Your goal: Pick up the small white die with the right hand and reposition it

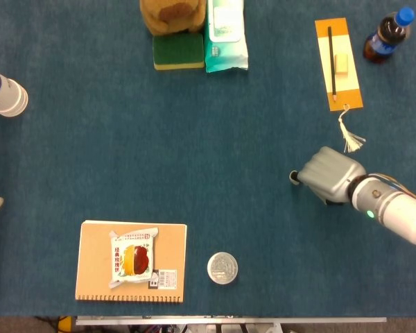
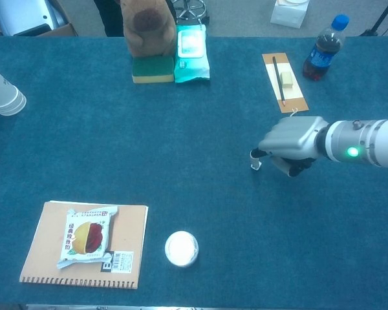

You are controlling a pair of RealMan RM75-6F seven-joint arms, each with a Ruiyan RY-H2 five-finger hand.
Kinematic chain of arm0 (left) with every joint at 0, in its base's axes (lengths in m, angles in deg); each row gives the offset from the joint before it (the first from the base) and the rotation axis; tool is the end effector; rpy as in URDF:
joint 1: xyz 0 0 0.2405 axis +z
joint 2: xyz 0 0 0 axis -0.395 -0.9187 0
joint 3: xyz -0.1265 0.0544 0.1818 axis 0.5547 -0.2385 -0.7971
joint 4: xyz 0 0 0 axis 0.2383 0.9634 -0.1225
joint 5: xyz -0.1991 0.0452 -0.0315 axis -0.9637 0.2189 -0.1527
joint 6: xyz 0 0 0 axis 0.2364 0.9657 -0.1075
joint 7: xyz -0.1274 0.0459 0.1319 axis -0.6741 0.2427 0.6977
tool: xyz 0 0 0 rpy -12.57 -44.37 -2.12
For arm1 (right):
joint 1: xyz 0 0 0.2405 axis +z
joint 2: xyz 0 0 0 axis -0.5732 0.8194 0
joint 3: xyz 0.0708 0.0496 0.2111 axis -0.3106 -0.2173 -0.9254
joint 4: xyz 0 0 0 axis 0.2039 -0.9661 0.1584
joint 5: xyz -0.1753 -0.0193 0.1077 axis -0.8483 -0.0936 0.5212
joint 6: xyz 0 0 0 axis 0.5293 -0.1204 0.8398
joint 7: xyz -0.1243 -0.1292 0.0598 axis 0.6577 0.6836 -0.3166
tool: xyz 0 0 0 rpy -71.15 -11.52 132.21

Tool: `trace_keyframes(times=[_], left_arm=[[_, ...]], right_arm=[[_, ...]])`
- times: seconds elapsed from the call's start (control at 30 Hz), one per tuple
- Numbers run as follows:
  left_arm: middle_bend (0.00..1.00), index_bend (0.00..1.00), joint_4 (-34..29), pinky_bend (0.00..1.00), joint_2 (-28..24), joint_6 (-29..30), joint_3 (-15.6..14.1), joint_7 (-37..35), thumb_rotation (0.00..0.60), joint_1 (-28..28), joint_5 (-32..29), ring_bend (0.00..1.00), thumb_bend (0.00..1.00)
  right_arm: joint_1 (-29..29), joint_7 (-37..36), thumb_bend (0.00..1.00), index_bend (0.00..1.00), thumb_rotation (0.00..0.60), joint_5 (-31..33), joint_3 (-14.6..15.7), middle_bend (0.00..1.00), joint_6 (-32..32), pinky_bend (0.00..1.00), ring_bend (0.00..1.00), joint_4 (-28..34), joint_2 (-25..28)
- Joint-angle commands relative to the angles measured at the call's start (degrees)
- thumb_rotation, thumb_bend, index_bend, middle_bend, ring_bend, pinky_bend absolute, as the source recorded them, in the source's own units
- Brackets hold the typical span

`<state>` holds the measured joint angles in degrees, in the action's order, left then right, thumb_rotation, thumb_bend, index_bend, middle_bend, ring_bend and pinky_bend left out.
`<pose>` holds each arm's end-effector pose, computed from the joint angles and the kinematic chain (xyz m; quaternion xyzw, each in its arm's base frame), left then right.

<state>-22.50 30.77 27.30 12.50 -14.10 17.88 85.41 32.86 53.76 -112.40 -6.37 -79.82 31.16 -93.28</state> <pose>-0.3157 0.2195 0.1261 -0.5795 -0.4561 -0.3853 0.5546 -0.1439 -0.2715 -0.0426 0.9236 -0.2652 0.0551 0.2713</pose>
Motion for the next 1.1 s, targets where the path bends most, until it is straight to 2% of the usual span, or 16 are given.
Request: trace_keyframes(times=[0.03,0.5,1.1], left_arm=[[0.00,0.00,-0.06,0.20,-0.02,-0.02,0.04,-0.05,0.600,-0.02,-0.04,0.00,0.04],[0.00,0.00,-0.03,0.20,0.13,0.03,0.16,-0.20,0.600,-0.10,0.02,0.00,0.04],[0.00,0.00,-0.21,0.20,0.12,-0.30,0.30,-0.02,0.600,-0.32,-0.17,0.00,0.04]], right_arm=[[-0.29,-0.19,1.00,0.27,0.600,-0.21,0.10,1.00,-0.29,1.00,1.00,0.11,0.37],[-2.06,-0.97,1.00,0.27,0.600,-2.56,0.31,1.00,-1.31,1.00,1.00,2.43,2.87],[-2.94,-0.82,1.00,0.27,0.600,-1.49,0.91,1.00,-0.03,1.00,1.00,1.94,3.01]])
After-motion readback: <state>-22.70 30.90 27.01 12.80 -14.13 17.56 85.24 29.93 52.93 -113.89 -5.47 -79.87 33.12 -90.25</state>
